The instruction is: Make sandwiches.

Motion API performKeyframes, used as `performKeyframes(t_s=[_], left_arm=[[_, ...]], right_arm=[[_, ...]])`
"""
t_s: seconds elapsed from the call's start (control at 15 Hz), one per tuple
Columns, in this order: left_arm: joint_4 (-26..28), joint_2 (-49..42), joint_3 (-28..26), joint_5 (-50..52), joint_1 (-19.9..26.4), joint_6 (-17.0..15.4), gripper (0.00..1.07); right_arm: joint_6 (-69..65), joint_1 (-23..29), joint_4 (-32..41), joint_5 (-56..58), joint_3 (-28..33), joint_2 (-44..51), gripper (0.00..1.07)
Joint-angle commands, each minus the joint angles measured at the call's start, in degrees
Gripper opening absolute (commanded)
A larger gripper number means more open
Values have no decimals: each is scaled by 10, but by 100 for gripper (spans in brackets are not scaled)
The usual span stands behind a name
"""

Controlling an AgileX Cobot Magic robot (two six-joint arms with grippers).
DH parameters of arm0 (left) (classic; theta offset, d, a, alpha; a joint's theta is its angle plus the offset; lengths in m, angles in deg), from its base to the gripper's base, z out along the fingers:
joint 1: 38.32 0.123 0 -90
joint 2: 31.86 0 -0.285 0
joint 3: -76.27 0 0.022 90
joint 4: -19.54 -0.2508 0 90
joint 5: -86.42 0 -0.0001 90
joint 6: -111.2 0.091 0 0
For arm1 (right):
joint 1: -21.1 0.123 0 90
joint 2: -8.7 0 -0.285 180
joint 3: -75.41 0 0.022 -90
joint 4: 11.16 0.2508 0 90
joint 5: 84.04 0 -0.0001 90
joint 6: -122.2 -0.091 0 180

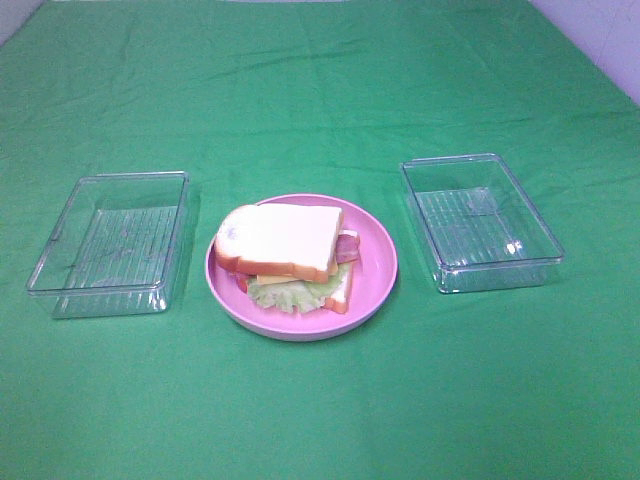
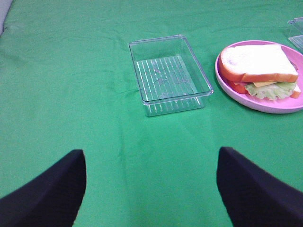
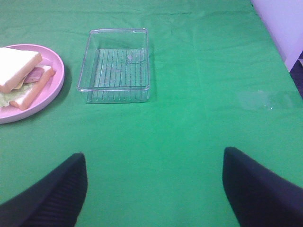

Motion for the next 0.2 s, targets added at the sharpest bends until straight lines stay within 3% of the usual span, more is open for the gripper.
performKeyframes(t_s=[0.07,0.2], left_arm=[[2,-15,-1,6,-2,-2,73],[2,-15,-1,6,-2,-2,73]], right_arm=[[7,0,1,-1,2,9,76],[7,0,1,-1,2,9,76]])
